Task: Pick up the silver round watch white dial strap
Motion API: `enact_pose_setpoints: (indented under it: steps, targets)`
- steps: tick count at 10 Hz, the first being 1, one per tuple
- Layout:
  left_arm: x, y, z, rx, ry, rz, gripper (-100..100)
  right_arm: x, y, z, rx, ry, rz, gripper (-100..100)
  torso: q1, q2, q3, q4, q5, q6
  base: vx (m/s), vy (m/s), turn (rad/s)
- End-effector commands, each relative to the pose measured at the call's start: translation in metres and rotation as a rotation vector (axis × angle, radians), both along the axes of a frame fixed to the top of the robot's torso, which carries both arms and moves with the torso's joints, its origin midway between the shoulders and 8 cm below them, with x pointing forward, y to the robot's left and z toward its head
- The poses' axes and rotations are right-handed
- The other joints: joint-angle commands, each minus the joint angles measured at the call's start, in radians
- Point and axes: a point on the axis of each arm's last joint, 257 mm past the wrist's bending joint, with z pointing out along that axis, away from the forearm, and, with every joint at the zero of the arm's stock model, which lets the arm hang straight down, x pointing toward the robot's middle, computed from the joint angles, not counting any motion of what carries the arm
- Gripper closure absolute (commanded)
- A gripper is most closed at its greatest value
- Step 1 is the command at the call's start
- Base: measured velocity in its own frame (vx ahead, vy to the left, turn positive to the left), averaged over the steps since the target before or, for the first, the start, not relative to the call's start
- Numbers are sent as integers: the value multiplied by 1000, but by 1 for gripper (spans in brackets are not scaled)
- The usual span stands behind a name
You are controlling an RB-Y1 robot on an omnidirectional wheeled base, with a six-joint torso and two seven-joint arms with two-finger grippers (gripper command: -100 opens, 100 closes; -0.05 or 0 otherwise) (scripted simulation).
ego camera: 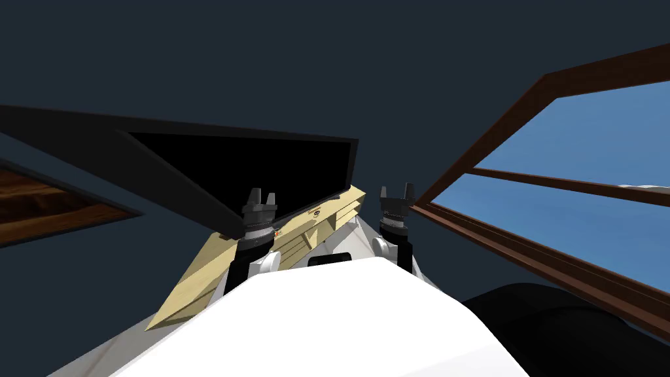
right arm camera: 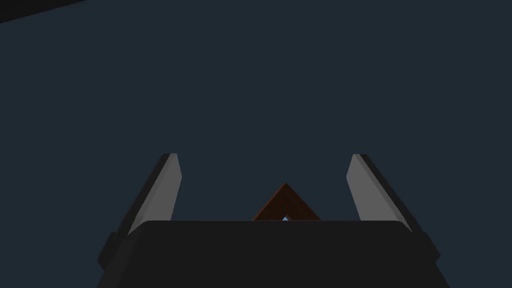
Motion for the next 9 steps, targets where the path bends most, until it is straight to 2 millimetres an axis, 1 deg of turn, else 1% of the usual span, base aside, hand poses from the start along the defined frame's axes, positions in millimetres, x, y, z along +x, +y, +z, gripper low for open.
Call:
enact_pose_setpoints:
  steps: [1,2,4,6,8,9]
  targets:
    - [3,-1,-17,37,47,-9,-100,0,0,0,0,0,0,0,0,0,0,0,0,0,4,5,-157]
    - [4,-1,-28,53,76,-12,-100,0,0,0,0,0,0,0,1,0,0,0,0,0,4,16,-173]
    - [7,2,-57,84,149,-11,-100,0,0,0,0,0,0,0,2,0,0,0,0,0,7,20,-163]
    - [7,8,-94,109,241,-2,-100,0,0,0,0,0,0,0,1,0,0,0,0,0,15,13,-210]
    - [2,17,-135,134,340,14,-100,0,0,0,0,0,0,0,1,-1,-1,0,0,0,29,9,-257]
    - [2,18,-139,133,348,15,-100,0,0,0,0,0,0,0,1,-2,-1,0,0,0,23,8,-71]
